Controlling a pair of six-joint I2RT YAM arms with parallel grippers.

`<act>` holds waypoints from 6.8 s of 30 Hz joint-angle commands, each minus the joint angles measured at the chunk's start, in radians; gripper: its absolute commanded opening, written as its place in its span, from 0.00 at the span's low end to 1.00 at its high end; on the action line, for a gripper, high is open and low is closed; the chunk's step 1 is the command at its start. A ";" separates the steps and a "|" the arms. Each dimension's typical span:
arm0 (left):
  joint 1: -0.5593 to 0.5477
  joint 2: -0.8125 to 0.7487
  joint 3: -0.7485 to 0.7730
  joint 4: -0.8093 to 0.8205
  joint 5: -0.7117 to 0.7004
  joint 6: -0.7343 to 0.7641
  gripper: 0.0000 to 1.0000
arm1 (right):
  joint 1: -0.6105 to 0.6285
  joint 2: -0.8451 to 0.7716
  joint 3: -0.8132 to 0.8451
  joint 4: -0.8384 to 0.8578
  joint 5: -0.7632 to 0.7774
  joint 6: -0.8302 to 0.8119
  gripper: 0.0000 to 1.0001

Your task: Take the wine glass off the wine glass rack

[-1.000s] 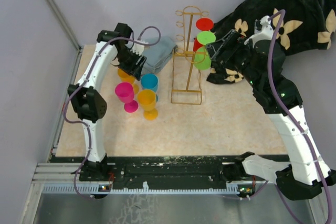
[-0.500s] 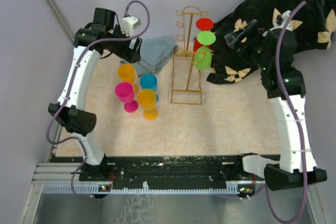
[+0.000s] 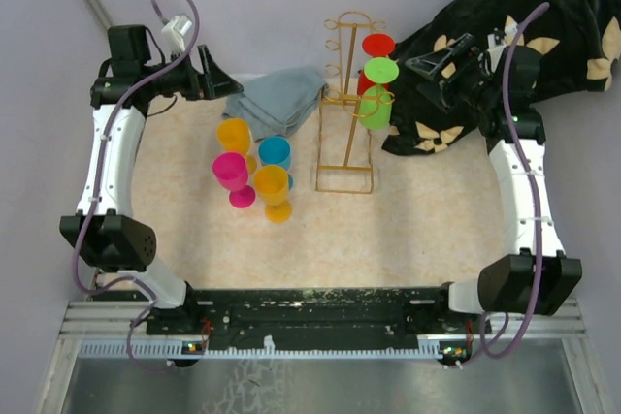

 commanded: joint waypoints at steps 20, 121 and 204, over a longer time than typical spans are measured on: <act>0.000 -0.016 -0.200 0.293 0.356 -0.277 1.00 | 0.001 0.141 -0.141 0.450 -0.173 0.216 0.60; -0.017 -0.035 -0.230 0.246 0.364 -0.221 1.00 | 0.059 0.089 -0.103 0.398 -0.071 0.260 0.00; 0.061 -0.005 -0.222 1.415 0.498 -1.241 1.00 | 0.323 0.268 0.295 1.114 -0.035 0.592 0.00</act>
